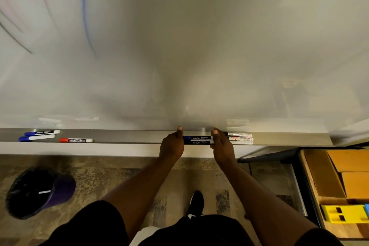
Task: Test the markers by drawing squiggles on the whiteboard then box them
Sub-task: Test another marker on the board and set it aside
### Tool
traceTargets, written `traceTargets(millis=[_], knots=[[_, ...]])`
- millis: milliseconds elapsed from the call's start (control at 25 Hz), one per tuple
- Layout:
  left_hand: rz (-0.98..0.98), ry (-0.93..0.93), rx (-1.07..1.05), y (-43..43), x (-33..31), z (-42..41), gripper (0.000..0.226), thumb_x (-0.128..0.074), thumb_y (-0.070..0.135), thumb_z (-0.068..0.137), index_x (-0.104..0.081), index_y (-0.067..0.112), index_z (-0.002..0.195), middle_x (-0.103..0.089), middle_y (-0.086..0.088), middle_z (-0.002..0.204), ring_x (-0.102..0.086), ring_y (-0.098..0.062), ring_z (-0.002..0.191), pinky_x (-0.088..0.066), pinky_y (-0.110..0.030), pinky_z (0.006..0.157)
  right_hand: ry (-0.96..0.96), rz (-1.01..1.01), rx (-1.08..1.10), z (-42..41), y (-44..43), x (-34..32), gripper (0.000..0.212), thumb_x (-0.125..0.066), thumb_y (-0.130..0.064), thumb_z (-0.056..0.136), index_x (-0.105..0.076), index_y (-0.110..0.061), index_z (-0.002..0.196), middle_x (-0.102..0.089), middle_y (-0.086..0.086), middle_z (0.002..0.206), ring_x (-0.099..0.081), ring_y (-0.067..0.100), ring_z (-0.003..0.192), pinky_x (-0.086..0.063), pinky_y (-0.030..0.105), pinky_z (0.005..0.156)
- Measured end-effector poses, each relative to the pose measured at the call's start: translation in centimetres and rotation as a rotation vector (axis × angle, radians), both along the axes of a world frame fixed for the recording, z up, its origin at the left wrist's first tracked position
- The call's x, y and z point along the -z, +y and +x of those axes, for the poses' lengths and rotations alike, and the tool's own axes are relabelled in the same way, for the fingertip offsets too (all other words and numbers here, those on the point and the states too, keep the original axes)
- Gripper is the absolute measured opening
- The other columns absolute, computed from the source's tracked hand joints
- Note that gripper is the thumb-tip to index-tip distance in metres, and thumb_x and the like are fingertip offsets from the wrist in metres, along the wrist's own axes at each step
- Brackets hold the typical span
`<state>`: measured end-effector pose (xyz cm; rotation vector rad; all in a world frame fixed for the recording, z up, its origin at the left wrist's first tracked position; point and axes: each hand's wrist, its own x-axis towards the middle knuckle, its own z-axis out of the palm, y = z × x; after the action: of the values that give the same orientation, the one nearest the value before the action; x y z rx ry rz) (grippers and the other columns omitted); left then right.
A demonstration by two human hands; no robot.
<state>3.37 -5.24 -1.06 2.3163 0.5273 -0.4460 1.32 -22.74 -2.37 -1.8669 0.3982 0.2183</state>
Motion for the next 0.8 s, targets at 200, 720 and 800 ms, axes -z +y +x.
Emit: traceTargets(millis=[200,720,800], knots=[[0.022,0.023,0.005,0.0,0.1,0.2,0.069,-0.012,0.056,0.102,-0.063,0.012,0.087,-0.068,-0.013,0.092,-0.059,-0.024,0.082,-0.046,-0.033,0.079,-0.008,-0.018,-0.022,0.2,0.0,-0.3,0.029,-0.033,-0.062,0.097,-0.054,-0.044,0.105,-0.063,-0.010,0.098,-0.063,0.016,0.099,-0.055,0.050,0.093],[-0.022,-0.074,0.090,3.2,-1.5,-2.4,0.060,-0.022,0.059,0.101,-0.052,0.022,0.137,-0.052,-0.005,0.143,-0.043,-0.028,0.135,-0.029,-0.043,0.114,-0.123,-0.271,-0.225,-1.2,3.0,-1.3,0.060,-0.035,-0.060,0.099,-0.052,-0.020,0.141,-0.063,0.002,0.132,-0.058,0.019,0.121,-0.047,0.029,0.095],[0.095,-0.092,0.199,5.1,-1.3,-3.4,0.071,-0.019,0.066,0.097,-0.035,0.023,0.150,-0.036,0.000,0.156,-0.023,-0.022,0.148,-0.012,-0.044,0.122,-0.145,-0.354,-0.313,-1.6,4.9,-1.0,0.063,-0.035,-0.060,0.099,-0.046,-0.020,0.146,-0.056,0.002,0.143,-0.054,0.019,0.128,-0.045,0.034,0.102]])
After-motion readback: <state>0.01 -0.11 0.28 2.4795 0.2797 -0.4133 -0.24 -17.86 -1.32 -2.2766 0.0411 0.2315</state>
